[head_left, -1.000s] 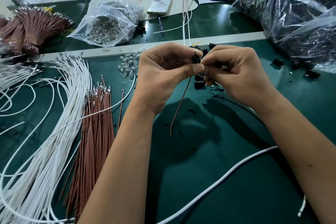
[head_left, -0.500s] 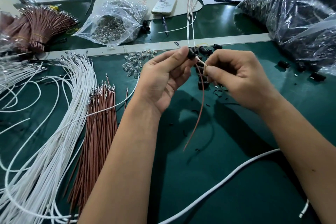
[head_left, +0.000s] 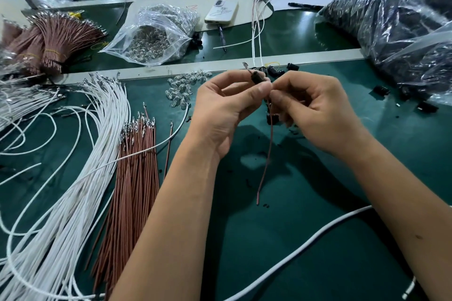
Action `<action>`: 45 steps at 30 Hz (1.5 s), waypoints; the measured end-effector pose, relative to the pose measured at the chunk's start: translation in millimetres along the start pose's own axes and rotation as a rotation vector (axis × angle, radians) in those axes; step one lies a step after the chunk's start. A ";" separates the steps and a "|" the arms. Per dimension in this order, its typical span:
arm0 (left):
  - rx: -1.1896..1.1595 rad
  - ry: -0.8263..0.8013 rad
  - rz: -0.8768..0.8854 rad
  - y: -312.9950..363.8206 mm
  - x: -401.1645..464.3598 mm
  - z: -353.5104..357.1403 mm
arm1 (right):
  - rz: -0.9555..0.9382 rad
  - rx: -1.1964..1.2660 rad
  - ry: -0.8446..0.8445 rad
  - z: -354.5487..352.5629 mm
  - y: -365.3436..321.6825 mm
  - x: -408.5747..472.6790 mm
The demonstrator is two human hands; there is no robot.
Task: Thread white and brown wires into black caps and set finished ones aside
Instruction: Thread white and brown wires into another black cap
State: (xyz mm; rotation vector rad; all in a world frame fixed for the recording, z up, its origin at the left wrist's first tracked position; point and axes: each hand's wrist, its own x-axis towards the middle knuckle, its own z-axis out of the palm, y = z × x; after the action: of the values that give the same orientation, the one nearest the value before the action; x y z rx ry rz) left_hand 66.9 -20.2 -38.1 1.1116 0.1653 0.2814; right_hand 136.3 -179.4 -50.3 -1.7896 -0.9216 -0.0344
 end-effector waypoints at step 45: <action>0.084 -0.012 0.094 -1.7 -2.2 5.9 | -0.203 -0.327 0.033 -6.1 -2.6 0.3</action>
State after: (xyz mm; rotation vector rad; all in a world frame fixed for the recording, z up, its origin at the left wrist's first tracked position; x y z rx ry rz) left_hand 66.6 -26.7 -37.1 1.2059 0.1151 0.3547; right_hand 137.3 -183.9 -45.5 -1.9786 -1.1206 -0.3613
